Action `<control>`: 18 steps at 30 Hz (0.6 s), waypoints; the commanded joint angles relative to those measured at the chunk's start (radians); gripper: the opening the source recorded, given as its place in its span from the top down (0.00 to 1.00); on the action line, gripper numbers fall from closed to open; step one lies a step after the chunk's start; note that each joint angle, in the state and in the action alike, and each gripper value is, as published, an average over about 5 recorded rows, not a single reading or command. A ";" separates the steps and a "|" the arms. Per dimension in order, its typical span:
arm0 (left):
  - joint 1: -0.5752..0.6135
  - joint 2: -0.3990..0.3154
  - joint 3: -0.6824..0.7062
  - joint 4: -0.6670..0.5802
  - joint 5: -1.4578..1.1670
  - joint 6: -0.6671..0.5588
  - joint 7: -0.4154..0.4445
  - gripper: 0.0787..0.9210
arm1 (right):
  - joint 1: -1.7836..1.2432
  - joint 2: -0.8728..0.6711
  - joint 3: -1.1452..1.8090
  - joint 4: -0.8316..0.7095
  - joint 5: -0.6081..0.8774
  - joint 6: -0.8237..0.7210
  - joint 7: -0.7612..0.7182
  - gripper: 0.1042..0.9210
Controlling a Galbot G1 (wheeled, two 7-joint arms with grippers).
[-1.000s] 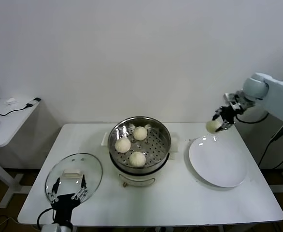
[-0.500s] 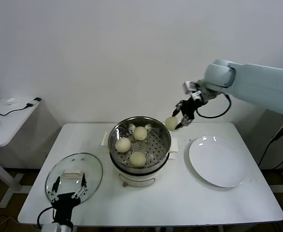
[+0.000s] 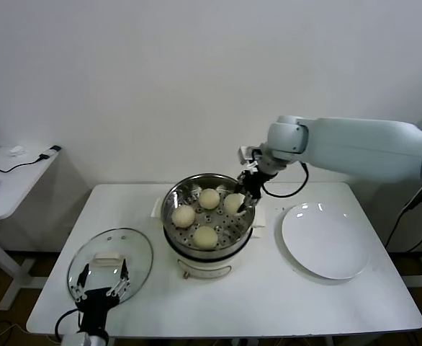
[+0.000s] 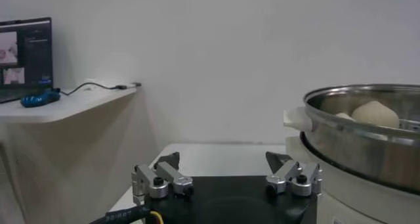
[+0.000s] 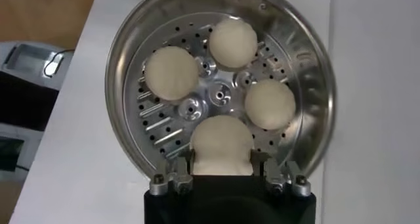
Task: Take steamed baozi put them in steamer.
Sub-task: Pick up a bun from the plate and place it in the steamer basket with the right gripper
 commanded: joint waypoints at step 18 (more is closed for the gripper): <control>0.000 0.002 -0.009 0.001 -0.004 0.006 0.001 0.12 | -0.135 0.035 0.049 -0.058 -0.080 -0.013 0.039 0.38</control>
